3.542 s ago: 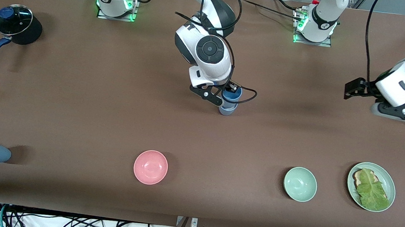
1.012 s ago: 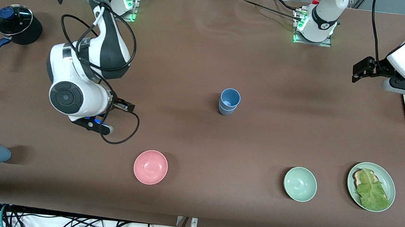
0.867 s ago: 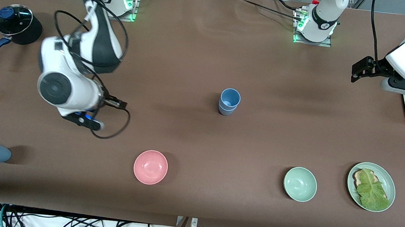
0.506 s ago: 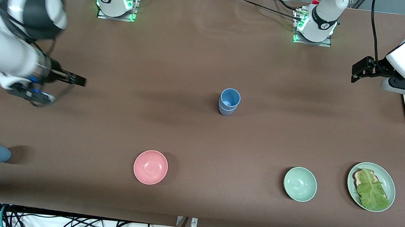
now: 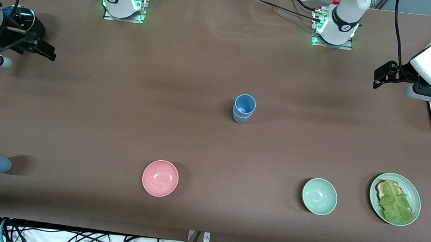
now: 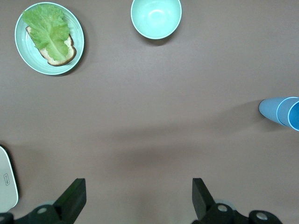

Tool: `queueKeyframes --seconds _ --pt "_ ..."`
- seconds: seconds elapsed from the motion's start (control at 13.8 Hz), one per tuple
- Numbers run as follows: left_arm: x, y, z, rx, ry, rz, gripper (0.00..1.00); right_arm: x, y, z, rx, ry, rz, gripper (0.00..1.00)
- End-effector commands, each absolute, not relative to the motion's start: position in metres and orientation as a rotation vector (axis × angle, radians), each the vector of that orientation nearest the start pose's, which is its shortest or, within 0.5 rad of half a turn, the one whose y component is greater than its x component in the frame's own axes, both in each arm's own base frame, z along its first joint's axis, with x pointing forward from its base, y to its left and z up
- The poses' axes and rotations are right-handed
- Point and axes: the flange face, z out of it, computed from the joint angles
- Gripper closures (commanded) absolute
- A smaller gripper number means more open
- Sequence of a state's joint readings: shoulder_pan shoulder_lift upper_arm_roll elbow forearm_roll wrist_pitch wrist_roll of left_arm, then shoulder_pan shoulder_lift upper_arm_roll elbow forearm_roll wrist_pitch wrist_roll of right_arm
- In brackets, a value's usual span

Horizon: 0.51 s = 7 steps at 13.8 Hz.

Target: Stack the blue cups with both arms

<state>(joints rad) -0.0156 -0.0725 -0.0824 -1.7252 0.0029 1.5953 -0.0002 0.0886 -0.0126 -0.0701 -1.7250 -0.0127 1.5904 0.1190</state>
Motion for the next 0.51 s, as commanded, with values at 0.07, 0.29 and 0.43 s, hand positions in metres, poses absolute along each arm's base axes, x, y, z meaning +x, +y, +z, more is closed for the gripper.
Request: queueKeyframes --seconds 0.07,0.29,0.43 --pt "0.5306 -0.0563 0.5998 -3.147 0.165 0.098 0.0 0.5433 0.001 0.5596 -3.142 0.183 0.205 0.0" --pt "0.5305 -0.0571 0.5991 -3.146 0.168 0.1 0.0 0.5438 0.0012 0.5616 -3.14 0.18 0.19 0.0" --pt "0.5305 -0.0571 0.5991 -3.146 0.168 0.1 0.0 0.5437 0.0012 0.5609 -3.14 0.183 0.193 0.0"
